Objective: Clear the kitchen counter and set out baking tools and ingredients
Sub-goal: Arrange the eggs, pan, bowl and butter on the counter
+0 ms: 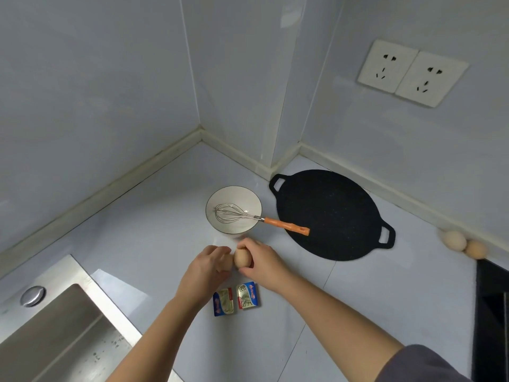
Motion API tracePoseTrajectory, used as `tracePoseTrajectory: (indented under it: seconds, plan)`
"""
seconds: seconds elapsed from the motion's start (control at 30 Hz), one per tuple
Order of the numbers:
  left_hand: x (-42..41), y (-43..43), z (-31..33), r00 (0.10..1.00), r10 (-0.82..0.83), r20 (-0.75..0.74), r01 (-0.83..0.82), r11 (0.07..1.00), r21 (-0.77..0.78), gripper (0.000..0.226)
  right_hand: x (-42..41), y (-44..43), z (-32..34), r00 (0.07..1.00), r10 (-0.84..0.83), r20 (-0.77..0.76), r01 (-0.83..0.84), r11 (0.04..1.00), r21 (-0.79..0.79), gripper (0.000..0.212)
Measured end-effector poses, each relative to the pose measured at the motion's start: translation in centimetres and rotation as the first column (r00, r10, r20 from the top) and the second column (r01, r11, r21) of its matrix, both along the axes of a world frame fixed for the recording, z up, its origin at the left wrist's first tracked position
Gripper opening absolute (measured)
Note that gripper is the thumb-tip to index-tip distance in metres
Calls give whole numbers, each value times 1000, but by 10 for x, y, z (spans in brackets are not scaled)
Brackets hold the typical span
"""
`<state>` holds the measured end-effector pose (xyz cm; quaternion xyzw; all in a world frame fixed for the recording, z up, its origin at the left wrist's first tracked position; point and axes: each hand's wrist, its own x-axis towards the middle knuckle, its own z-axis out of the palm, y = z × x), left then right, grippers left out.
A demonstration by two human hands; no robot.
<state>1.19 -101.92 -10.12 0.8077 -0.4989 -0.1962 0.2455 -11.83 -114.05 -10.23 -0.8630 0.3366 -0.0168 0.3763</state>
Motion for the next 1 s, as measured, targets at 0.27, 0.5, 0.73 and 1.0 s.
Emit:
tracePoseTrajectory:
  seconds: [0.27,0.5,0.73,1.0]
  plan:
    - [-51,-15,5,997,-74,-12,74,997,19,50,-65,1,-3,991,-121,54,120,993,12,46]
    - [-121,-53,11,970,-244,13,244,970,18,42,-148,-13,1,970,-241,41,240,971,17,41]
    - [-182,-93,17,933,-361,2,361,933,-4,44,-213,-31,8,945,-326,21,327,945,-10,39]
    - [-255,-163,13,853,-518,55,515,855,69,50,-292,-73,23,909,-400,-121,377,910,-175,38]
